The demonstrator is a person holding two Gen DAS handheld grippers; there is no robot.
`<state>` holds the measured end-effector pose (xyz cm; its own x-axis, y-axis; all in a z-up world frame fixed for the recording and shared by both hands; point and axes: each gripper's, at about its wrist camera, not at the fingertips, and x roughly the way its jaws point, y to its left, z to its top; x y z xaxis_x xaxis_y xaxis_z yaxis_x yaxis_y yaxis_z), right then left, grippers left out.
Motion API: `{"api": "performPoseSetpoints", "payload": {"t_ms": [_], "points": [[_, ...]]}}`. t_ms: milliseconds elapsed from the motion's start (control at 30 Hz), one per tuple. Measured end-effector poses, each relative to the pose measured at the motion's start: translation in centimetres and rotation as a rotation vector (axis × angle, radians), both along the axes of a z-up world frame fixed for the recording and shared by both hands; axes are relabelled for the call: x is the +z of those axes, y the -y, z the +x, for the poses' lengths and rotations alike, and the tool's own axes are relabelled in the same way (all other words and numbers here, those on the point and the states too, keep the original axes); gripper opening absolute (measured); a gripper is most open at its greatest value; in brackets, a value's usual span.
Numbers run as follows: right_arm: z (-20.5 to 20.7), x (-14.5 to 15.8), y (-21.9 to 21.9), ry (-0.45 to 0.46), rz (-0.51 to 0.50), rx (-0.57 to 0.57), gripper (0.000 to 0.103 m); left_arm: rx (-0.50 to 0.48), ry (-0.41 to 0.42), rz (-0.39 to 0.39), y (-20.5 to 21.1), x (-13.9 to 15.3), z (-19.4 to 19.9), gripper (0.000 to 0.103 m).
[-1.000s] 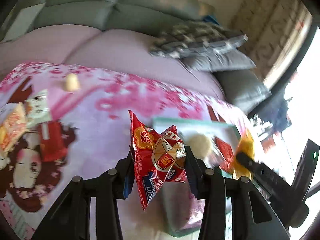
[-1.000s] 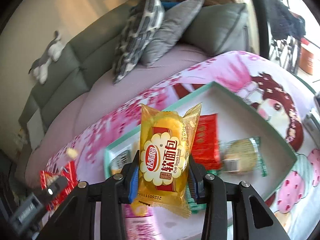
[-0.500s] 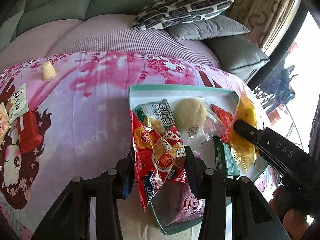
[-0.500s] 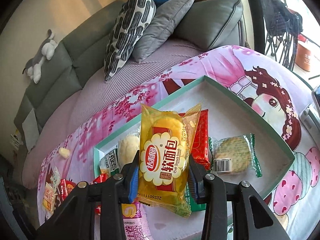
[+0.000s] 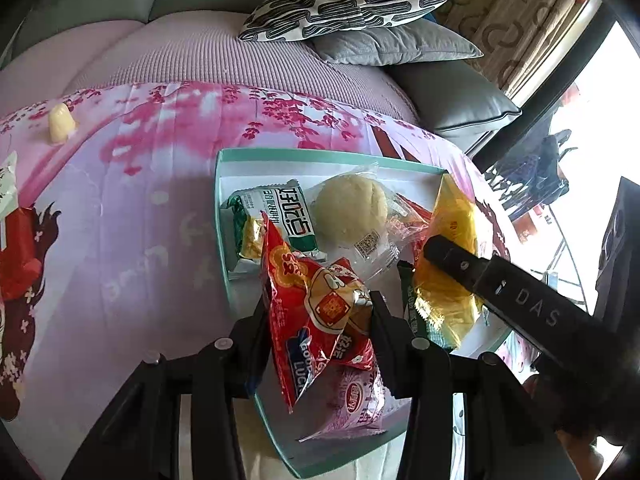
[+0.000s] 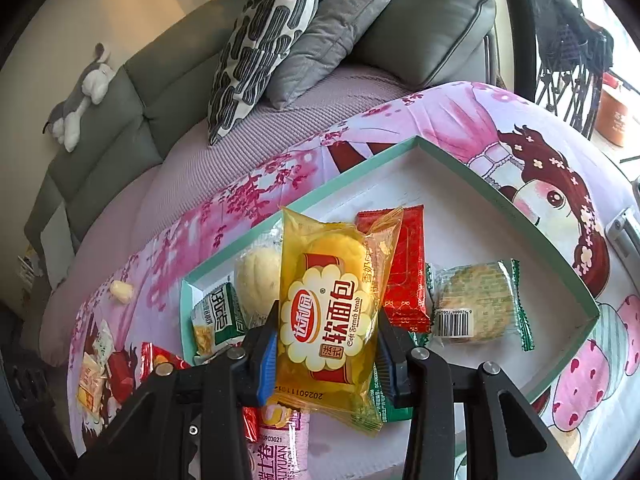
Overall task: Organize snacks
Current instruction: 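Carry the bread bag and red chip bag over the tray with both tools, then lower both bags into the tray and open both tools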
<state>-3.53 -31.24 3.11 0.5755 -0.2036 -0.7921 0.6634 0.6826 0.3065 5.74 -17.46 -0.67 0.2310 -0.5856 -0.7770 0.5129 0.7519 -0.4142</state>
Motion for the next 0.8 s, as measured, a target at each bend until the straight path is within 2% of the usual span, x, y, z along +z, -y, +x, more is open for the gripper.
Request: {"api": "performPoseSetpoints", "payload": {"t_ms": [400,800], "points": [[1.1,-1.0,-0.1,-0.035,-0.020,0.024,0.043,0.007,-0.068,-0.046,-0.1,-1.8,1.9,0.047],[2.2,-1.9,-0.4,-0.055,-0.039,0.050,0.043,-0.006,-0.035,-0.059,0.5,-2.7,2.8,0.047]]}}
